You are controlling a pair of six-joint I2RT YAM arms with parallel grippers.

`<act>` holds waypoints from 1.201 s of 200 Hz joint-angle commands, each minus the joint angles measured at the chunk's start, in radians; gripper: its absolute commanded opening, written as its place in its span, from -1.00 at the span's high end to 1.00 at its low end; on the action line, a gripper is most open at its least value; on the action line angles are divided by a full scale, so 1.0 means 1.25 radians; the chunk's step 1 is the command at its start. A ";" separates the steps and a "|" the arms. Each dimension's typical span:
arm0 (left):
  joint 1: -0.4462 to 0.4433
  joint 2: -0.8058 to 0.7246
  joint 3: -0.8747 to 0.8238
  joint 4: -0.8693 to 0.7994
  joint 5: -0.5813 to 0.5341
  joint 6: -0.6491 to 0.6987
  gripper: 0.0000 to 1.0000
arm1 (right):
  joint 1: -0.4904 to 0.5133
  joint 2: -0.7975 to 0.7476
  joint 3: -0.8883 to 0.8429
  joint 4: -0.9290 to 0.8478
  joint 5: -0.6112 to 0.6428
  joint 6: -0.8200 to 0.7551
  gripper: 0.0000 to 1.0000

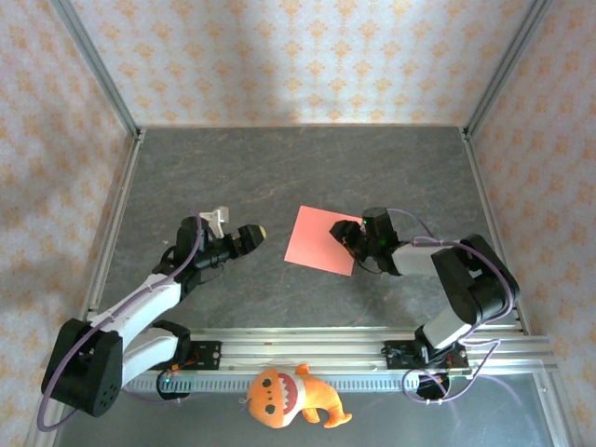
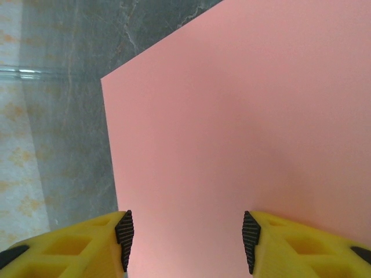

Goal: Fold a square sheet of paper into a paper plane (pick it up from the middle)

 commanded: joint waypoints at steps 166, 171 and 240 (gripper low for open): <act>-0.122 0.099 0.142 -0.083 -0.126 0.010 -0.89 | 0.136 0.029 0.187 -0.140 -0.023 -0.167 -0.18; -0.125 0.100 0.141 -0.084 -0.132 0.009 -0.87 | 0.136 0.014 0.186 -0.159 0.000 -0.174 -0.19; -0.212 0.160 0.255 -0.245 -0.295 0.016 -0.79 | 0.057 -0.175 0.075 -0.231 0.152 -0.152 -0.26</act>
